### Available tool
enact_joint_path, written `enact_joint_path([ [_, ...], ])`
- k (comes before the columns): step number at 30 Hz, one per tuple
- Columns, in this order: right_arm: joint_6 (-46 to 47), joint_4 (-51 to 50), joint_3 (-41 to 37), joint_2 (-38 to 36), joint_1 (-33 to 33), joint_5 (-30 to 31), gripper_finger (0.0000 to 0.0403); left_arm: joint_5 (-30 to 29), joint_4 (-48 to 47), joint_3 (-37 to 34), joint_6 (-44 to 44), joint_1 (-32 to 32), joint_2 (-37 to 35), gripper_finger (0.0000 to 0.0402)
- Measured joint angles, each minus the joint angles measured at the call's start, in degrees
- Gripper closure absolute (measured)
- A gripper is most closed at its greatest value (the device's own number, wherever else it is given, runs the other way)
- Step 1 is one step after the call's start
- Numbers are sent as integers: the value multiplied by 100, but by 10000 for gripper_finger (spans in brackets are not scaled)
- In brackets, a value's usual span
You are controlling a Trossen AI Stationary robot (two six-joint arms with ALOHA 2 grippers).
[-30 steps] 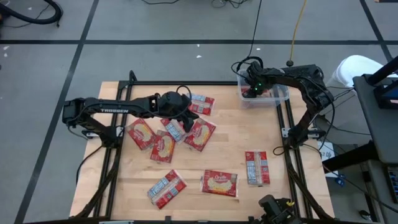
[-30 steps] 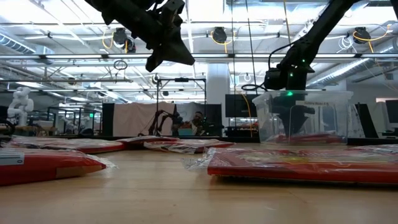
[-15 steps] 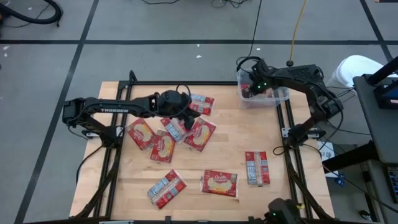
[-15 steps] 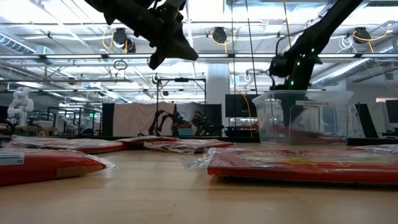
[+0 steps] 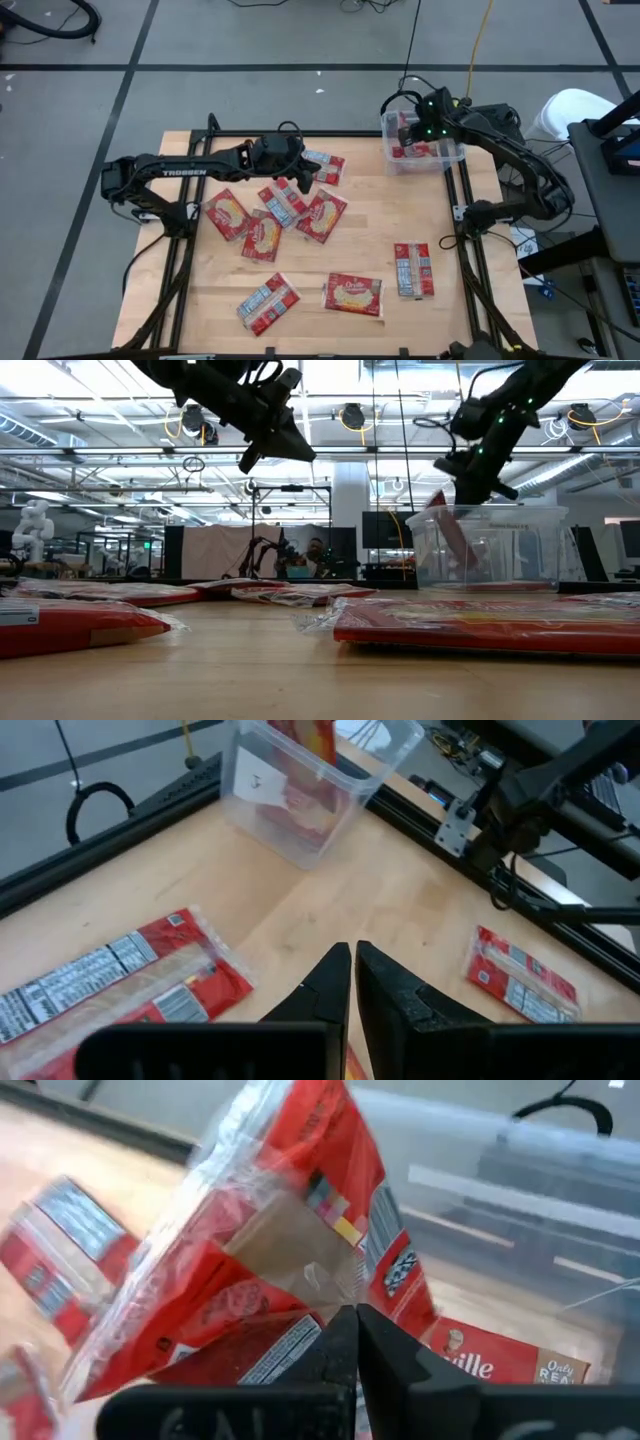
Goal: Sort popcorn bags into baskets
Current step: Adjust the popcorn bag in the transparent container
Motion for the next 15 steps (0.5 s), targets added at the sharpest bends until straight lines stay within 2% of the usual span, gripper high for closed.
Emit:
enact_joint_path([
  [8, 507, 204, 8, -598, 0, -565, 403, 3, 308, 0, 234, 118, 0, 376],
  [12, 661, 233, 11, -758, 4, -561, 403, -3, 843, 0, 278, 147, 0, 376],
  [15, 1018, 80, 121, -760, 4, -690, 403, -61, 886, 0, 246, 163, 0, 376],
])
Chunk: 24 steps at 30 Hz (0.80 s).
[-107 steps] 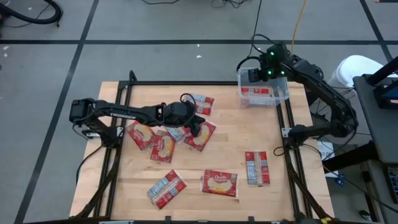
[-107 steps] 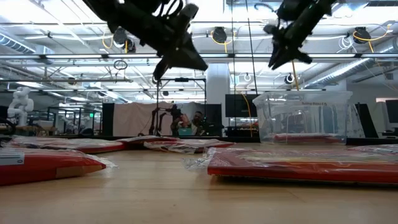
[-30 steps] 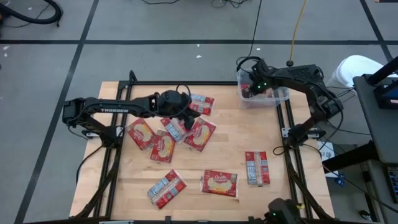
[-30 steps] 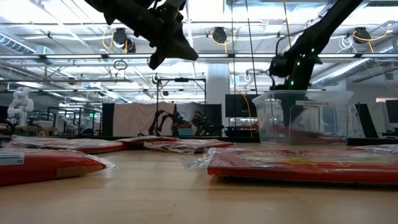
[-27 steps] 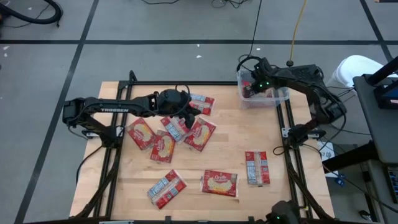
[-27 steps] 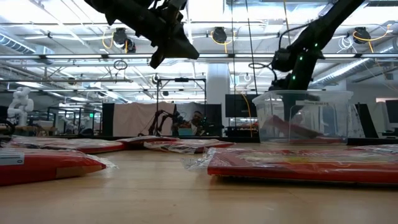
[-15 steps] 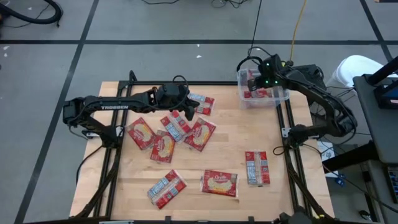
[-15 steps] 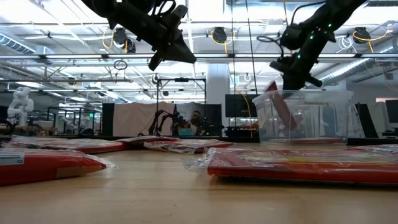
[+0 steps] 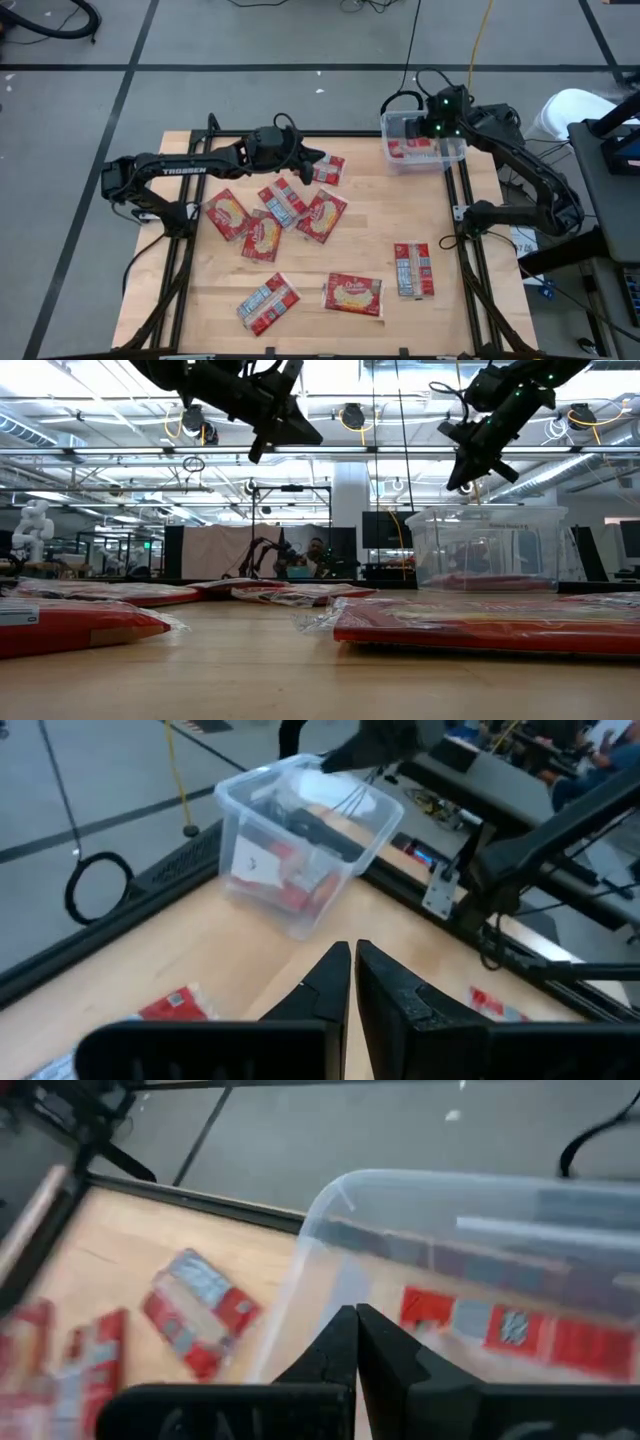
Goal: Sort popcorn bags into baskets
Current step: Adjust the popcorn bag in the transparent container
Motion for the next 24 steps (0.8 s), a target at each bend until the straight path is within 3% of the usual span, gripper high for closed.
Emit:
enact_joint_path([
  [3, 85, -149, 390, 105, 94, -3, 403, -68, -166, 0, -4, 0, 0, 376],
  [10, -1056, -1493, 1344, 1254, 179, 117, 392, -79, -526, 0, 62, -9, 0, 376],
  [15, -1598, -2028, 1426, 2138, 188, 147, 335, -78, -654, 0, -43, -39, 0, 376],
  [24, -2867, -1665, 1426, 3123, 162, 613, 218, -86, -652, 0, -509, -406, 0, 376],
])
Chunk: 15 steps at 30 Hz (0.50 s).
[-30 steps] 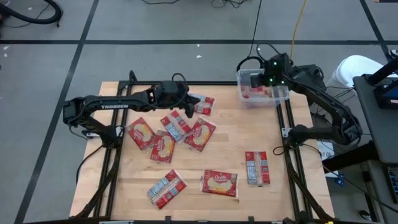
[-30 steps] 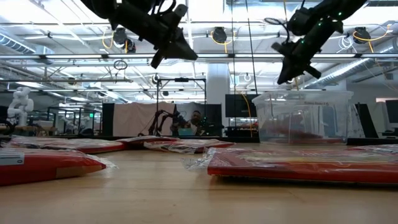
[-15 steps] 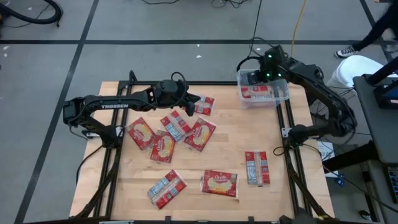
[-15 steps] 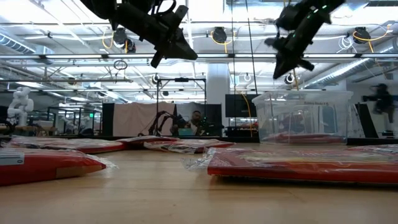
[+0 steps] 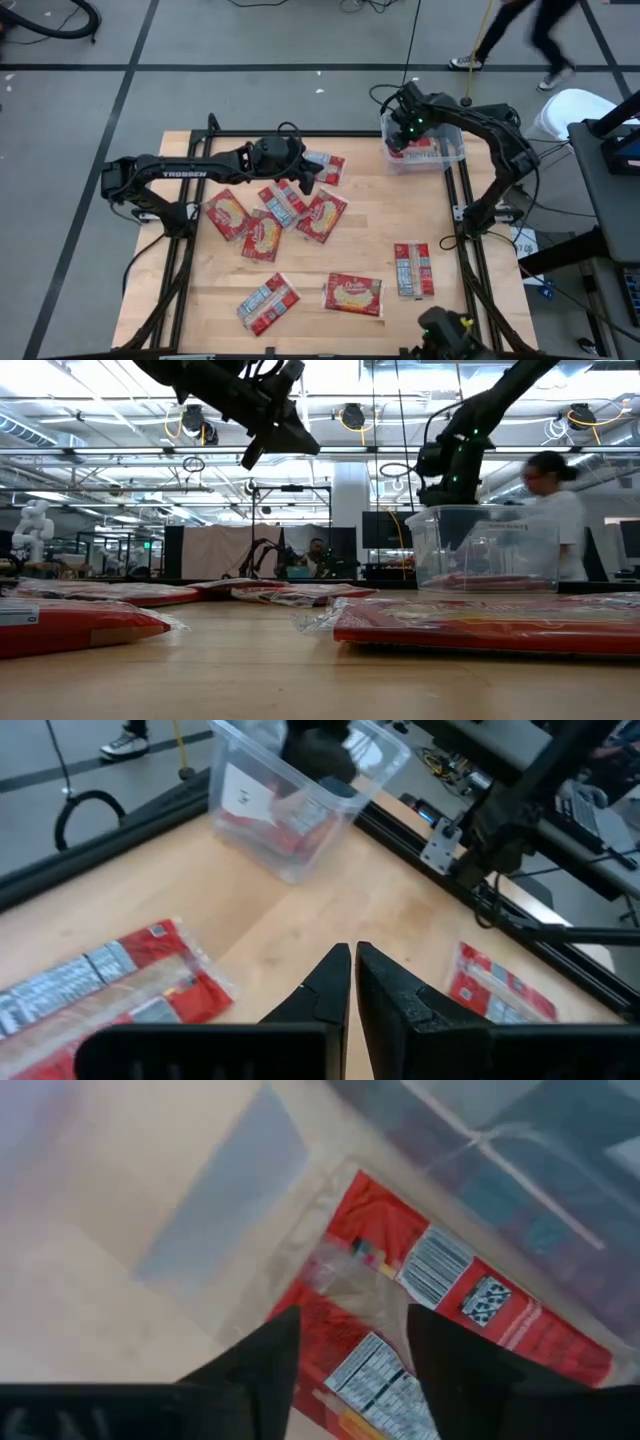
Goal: Sort popcorn bags into baskets
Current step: Adjust the popcorn bag in the transparent container
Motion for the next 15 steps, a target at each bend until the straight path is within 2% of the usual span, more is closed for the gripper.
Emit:
enact_joint_path([
  [7, -605, 233, -237, 249, -89, -8, 176, -460, -85, 0, -238, -317, 0, 375],
  [15, -1067, 795, -994, 282, -106, 32, 172, -820, -131, -2, -251, -389, 2, 375],
])
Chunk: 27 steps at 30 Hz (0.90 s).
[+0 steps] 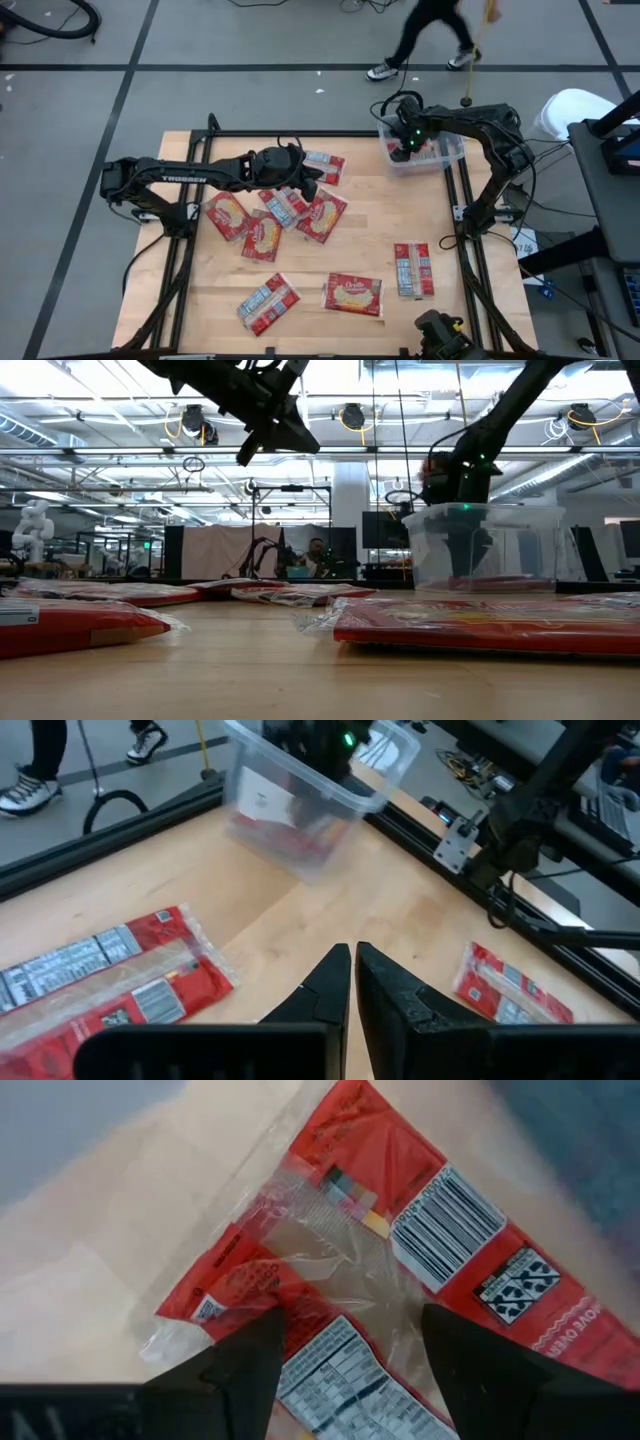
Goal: Sort popcorn bags into baskets
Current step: Adjust the popcorn bag in the transparent container
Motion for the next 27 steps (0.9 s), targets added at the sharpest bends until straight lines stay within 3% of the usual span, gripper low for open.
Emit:
enact_joint_path([
  [9, -14, 588, -679, -32, 7, 53, 172, -15, -11, 0, 187, 215, 0, 375],
  [18, -141, 897, -835, -20, 7, 97, 198, 79, -11, 0, 166, 452, -2, 375],
  [22, -169, 1016, -838, 34, 7, 91, 222, 88, -11, 0, 125, 502, -1, 375],
  [27, -286, 1095, -838, 172, 16, 118, 284, 88, -9, 0, 70, 503, 0, 375],
])
